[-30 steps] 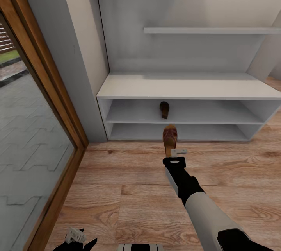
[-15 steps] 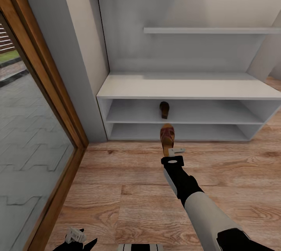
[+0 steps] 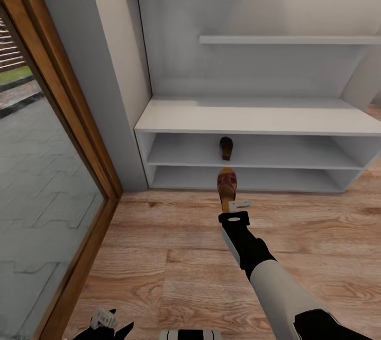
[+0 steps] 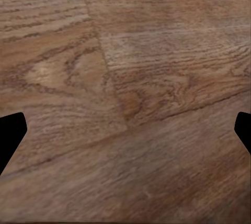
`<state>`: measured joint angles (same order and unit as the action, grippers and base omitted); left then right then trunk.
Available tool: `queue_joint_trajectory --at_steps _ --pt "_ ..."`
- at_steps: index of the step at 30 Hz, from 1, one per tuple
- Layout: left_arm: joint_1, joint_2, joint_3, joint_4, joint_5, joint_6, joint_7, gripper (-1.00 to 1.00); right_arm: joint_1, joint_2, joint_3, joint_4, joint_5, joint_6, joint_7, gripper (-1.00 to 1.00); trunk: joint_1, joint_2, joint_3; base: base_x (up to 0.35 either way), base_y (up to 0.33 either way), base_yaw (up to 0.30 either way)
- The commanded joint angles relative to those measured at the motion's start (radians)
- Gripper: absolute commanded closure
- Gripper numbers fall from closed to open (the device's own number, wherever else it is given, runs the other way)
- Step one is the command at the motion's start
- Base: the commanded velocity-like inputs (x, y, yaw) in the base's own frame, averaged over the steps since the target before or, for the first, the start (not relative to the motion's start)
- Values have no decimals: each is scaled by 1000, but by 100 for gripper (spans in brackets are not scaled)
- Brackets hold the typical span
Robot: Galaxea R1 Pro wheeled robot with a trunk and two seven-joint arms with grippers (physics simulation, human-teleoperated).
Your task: Pick up the two gym shoes and the two sandals from the corridor floor and place them onto the hallstand (shoe rack) in the corridor, making sure they are on the rack and not on the floor. Arrange them so the two gym shoes are next to each other and the two sandals are next to each other.
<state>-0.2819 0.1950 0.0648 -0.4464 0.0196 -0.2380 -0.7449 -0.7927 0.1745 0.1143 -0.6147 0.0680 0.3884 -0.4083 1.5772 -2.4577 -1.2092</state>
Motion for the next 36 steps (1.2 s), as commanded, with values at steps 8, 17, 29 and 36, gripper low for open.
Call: queue_joint_trajectory --at_steps 8,17,29,36 --pt "0 0 -39 -47 2 9 -15 -100 0 0 1 1 4 7 -3 100 0 0 -11 0 0 145" --pt "-7 0 -75 -75 1 39 -39 -100 0 0 -1 0 2 10 -3 100 0 0 -23 0 0 113" --pt "-8 0 -77 -77 -5 42 -40 -100 0 0 -2 -56 0 154 -3 100 0 0 -37 0 0 12" --pt "-9 -12 -77 -77 -34 42 -40 -100 0 0 -2 -138 -19 258 -3 100 0 0 -39 0 0 0"
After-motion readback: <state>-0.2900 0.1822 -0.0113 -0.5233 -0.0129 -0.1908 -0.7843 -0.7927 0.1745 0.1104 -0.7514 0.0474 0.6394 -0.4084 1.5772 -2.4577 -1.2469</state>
